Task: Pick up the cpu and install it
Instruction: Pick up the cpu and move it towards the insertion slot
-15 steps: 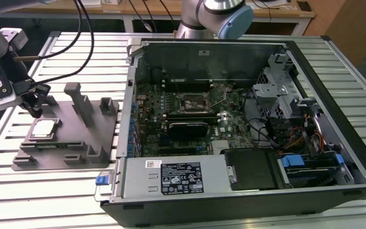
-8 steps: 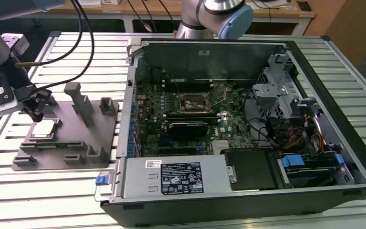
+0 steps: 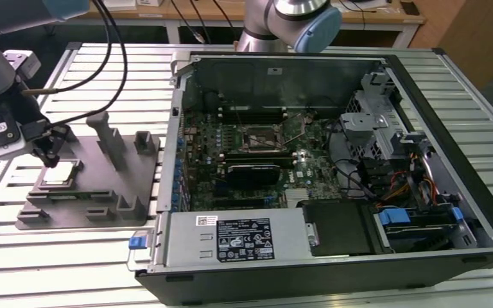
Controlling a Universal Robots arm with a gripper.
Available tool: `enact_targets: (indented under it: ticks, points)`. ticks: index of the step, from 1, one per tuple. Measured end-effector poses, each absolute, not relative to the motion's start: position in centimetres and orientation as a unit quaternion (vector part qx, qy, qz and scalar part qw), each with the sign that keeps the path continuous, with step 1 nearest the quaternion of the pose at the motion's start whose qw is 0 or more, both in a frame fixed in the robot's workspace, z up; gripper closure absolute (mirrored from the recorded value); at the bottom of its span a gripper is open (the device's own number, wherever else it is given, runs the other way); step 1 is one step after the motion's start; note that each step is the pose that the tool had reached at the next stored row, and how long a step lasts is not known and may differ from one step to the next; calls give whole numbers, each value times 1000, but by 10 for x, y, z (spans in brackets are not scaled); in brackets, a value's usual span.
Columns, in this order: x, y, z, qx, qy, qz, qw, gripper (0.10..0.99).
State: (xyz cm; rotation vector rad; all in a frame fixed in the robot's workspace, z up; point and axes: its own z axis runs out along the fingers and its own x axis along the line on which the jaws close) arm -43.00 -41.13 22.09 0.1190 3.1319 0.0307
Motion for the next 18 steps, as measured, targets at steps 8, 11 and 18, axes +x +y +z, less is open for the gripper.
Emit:
enact_targets:
  ticks: [8,11,18]
  points:
    - [-430,-412,216,38,999,10,4,980]
    - [-430,-412,215,38,999,10,4,980]
    - [-431,-412,206,38,999,10,4,980]
